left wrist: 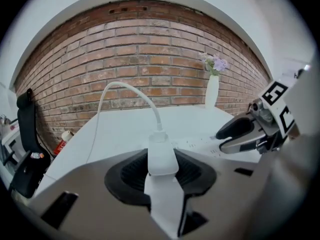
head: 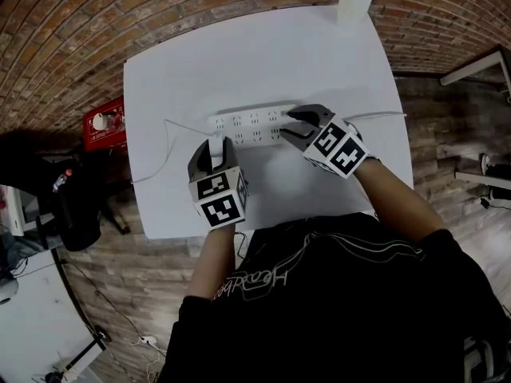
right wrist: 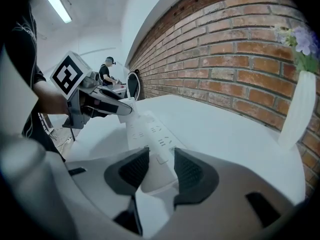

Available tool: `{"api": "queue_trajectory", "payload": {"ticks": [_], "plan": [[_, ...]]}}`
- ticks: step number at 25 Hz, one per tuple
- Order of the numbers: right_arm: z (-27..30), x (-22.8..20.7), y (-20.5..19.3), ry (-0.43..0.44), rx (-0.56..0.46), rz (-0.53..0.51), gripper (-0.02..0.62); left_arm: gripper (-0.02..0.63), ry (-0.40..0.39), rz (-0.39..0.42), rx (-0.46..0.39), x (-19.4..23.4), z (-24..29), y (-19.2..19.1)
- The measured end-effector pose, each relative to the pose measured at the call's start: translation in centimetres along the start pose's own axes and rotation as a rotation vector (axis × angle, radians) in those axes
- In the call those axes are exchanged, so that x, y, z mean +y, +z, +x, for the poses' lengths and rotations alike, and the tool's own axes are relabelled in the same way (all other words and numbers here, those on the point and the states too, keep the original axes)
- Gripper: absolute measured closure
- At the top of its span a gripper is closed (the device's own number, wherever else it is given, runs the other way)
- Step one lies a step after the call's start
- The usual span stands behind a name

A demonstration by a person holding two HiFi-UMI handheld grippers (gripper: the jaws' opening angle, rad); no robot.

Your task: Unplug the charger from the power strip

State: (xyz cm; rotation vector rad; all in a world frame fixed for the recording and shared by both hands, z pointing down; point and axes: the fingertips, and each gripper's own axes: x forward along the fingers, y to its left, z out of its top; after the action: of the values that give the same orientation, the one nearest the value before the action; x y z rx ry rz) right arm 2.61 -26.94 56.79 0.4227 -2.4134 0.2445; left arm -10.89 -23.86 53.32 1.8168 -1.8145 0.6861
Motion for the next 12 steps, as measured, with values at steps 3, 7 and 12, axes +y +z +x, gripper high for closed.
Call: {"api": "queue_trajectory", "payload": {"ticks": [3, 7, 12], "plan": [[0.03, 0.12, 0.04, -0.001, -0.008, 0.005, 0.459, 0.469, -0.048, -0.129, 0.026, 0.51, 0.07, -0.44], [0.03, 0.15, 0.09, -0.003, -0.018, 0.012, 0.463, 0.471, -0.035, -0.129, 0.037, 0.63, -0.06, -0.55], [0.18, 0.17, 0.08, -0.013, -0.007, 0.002, 0.463, 0.467, 0.041, 0.040, 0.035, 0.25, -0.47, -0.49]]}}
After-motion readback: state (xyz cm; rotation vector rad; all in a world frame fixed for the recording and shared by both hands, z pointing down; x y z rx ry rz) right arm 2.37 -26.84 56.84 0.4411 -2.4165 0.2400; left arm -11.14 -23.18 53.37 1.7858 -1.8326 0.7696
